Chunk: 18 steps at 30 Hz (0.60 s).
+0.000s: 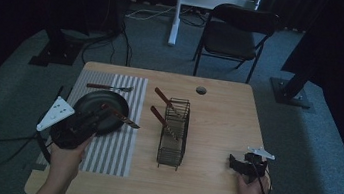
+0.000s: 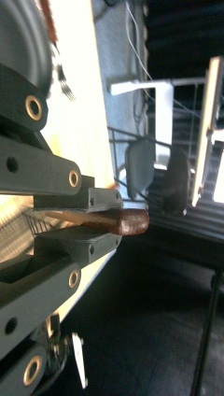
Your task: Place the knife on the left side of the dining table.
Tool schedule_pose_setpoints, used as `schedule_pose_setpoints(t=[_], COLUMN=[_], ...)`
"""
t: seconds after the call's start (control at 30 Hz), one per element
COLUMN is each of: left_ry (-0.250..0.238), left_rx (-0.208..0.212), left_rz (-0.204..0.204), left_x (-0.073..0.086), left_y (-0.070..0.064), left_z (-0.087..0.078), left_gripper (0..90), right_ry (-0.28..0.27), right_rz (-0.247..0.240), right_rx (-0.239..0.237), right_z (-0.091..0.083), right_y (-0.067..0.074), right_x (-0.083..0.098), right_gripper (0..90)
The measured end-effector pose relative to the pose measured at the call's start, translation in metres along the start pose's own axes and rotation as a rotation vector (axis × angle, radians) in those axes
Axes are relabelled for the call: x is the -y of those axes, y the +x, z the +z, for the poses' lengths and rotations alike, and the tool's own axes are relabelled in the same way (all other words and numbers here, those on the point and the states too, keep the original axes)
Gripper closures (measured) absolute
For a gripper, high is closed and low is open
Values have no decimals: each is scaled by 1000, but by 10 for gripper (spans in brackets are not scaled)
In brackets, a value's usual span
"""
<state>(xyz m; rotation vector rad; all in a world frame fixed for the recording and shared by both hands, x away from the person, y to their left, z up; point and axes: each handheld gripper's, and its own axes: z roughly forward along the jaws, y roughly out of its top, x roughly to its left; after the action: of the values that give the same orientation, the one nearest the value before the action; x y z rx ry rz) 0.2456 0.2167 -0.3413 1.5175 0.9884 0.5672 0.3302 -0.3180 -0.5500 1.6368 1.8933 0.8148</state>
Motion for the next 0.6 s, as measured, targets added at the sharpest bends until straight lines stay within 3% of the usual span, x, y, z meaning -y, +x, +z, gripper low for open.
schedule_pose_setpoints(t=[0.23,0.6], left_ry=[35,60], left_rx=[-66,-128], left_rz=[-60,-120], left_x=[27,60], left_y=[25,40], left_z=[0,-6], left_gripper=[820,820], right_ry=[1,1], right_rz=[0,2], right_rx=[0,0], right_z=[0,0], right_y=[0,0], right_x=[0,0], right_gripper=[120,120])
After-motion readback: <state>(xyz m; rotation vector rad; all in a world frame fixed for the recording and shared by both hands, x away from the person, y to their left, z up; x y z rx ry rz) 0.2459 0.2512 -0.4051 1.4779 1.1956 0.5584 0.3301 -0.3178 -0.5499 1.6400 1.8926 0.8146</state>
